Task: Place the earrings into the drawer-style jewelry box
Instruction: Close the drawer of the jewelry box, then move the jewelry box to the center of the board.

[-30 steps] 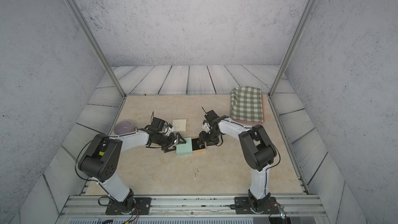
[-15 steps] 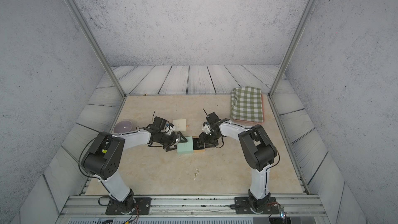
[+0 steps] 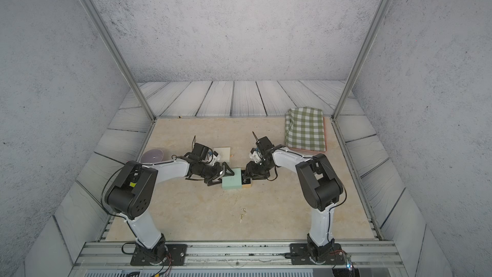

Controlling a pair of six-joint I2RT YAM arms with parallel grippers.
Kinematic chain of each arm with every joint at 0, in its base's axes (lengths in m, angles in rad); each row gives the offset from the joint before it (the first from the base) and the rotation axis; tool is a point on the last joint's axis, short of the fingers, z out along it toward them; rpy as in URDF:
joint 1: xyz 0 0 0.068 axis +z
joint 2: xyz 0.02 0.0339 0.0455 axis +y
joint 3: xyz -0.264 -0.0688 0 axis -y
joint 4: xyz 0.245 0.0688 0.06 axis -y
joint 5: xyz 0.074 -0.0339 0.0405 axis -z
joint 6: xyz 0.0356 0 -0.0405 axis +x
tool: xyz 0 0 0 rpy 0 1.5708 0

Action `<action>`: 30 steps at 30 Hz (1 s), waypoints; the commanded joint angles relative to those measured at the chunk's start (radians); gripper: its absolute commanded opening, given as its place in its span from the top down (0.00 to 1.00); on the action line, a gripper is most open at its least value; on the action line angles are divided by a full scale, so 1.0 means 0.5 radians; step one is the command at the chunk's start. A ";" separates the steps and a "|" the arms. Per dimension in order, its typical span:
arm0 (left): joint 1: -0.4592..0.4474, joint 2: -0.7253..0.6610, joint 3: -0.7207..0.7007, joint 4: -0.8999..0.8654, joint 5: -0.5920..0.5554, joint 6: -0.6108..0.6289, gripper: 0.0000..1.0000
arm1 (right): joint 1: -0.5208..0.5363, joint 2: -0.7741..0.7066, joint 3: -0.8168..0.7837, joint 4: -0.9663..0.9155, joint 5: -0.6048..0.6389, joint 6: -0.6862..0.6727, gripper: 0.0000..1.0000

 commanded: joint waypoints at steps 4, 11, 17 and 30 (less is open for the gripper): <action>-0.043 0.053 0.087 -0.025 0.030 0.021 0.08 | 0.023 -0.031 -0.032 0.127 -0.174 0.075 0.44; -0.110 0.113 0.168 -0.020 0.033 -0.003 0.08 | 0.037 -0.019 -0.053 0.128 -0.148 0.064 0.44; -0.131 0.129 0.182 -0.019 0.033 -0.011 0.08 | 0.036 -0.006 -0.056 0.132 -0.142 0.058 0.43; -0.192 0.198 0.225 0.075 0.031 -0.095 0.08 | -0.138 -0.702 -0.641 0.140 0.046 0.059 0.39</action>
